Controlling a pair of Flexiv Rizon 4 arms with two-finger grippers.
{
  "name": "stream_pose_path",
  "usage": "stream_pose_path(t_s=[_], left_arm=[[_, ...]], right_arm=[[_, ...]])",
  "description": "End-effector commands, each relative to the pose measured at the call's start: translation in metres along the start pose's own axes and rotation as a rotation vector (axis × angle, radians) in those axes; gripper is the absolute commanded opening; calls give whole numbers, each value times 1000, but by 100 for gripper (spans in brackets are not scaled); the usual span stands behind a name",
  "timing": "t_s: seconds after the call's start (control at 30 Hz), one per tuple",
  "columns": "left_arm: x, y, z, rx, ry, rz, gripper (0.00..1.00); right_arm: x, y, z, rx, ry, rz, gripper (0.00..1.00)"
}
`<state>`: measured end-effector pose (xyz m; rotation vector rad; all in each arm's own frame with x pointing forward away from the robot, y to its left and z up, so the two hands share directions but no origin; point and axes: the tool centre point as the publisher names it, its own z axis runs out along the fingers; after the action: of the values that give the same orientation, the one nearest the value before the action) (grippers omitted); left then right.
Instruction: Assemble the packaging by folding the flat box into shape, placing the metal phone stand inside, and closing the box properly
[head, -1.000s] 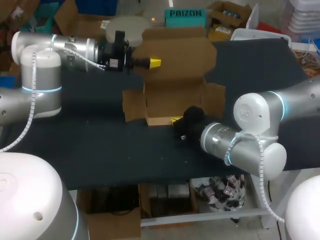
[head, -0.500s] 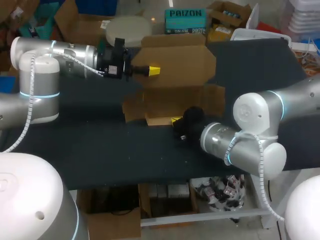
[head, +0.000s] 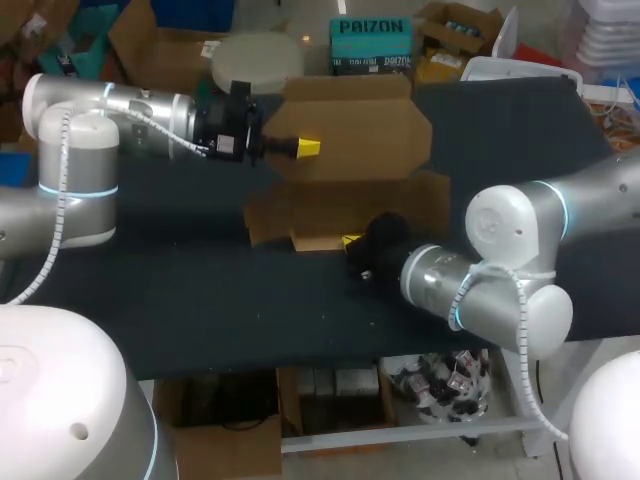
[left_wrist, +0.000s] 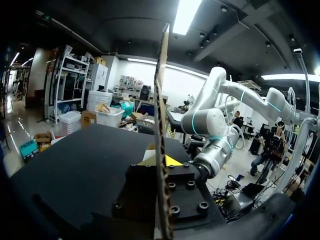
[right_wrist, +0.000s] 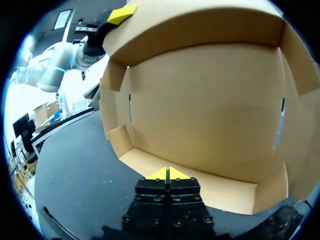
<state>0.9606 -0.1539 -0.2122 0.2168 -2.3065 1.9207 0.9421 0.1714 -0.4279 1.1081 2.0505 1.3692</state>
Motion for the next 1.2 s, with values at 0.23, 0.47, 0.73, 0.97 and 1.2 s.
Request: stream_pose_path(t_s=[0.23, 0.47, 0.73, 0.97, 1.2], left_arm=[[4, 11, 1, -12, 0, 5, 0], [8, 15, 2, -6, -11, 11, 0], [12, 18, 1, 8, -14, 17, 0], [22, 17, 1, 12, -13, 33, 0], [26, 17, 3, 8, -15, 40, 0]], right_arm=[[-1, -6, 3, -6, 0, 1, 0], [-1, -6, 3, -6, 0, 1, 0], [-1, -6, 3, -6, 0, 1, 0], [-1, -6, 3, -6, 0, 1, 0], [-1, -6, 3, -6, 0, 1, 0]])
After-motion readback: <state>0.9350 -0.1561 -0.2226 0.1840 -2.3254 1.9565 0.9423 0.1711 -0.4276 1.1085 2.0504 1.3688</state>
